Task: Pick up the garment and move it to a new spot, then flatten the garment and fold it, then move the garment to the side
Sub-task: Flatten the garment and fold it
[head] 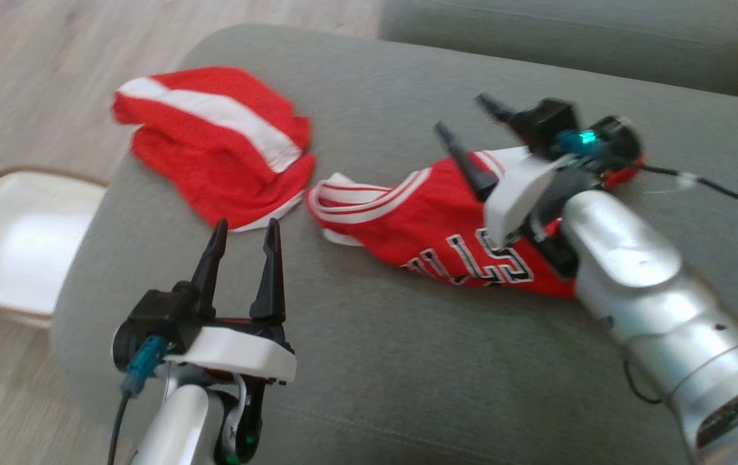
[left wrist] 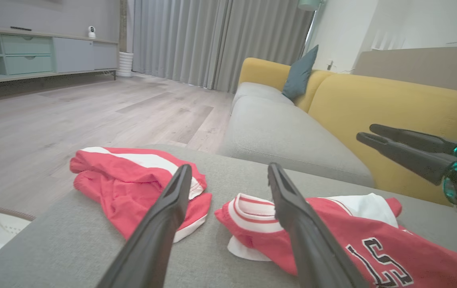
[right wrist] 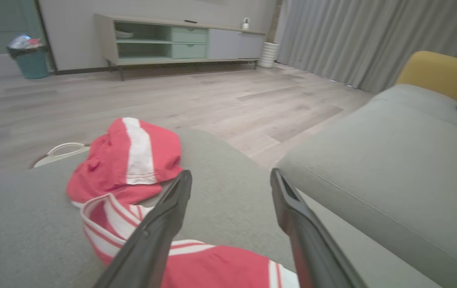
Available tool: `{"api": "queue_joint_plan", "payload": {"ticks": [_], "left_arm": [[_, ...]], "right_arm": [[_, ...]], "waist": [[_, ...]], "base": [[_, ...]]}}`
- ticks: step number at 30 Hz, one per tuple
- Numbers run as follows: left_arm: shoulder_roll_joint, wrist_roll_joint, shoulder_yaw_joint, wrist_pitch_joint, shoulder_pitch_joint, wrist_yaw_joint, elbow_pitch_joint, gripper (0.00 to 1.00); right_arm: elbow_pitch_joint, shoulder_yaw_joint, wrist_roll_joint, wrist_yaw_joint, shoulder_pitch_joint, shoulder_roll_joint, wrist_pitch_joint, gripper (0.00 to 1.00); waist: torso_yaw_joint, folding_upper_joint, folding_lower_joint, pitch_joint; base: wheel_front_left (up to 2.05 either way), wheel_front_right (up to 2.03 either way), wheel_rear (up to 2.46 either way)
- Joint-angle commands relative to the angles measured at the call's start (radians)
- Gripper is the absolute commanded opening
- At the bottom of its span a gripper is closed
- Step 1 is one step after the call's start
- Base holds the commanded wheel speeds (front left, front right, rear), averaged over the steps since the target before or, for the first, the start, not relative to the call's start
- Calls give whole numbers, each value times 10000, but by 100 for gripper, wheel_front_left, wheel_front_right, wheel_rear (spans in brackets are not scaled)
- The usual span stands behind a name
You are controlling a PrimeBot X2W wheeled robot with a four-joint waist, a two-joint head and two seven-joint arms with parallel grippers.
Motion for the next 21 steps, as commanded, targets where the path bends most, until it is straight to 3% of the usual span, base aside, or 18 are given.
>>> {"api": "queue_joint_plan", "payload": {"ticks": [1, 11, 15, 17, 21], "left_arm": [[49, 72, 407, -53, -306, 17, -427, 100], [49, 43, 736, -53, -419, 47, -974, 100], [49, 68, 845, -53, -477, 17, -1118, 100], [49, 105, 983, -53, -481, 2, -1166, 100], [49, 153, 1094, -53, -406, -60, -1206, 100]], "right_arm": [[-245, -202, 52, 65, -328, -55, -208, 100], [-1172, -3109, -674, 65, 929, -512, -1257, 100], [-2615, -4756, -1529, 65, 2301, -295, -1383, 100], [-4010, -5966, -2171, 65, 3572, 217, -1404, 100], [-5900, -6877, -2952, 65, 5241, 774, -1409, 100]], "waist": [[-485, 0, 0, -175], [-2055, 0, 0, -182], [-2660, 0, 0, -56], [-3009, 0, 0, 29], [-3283, 0, 0, 126]], "base": [[0, 0, 0], [0, 0, 0], [0, 0, 0], [0, 0, 0], [0, 0, 0]]}}
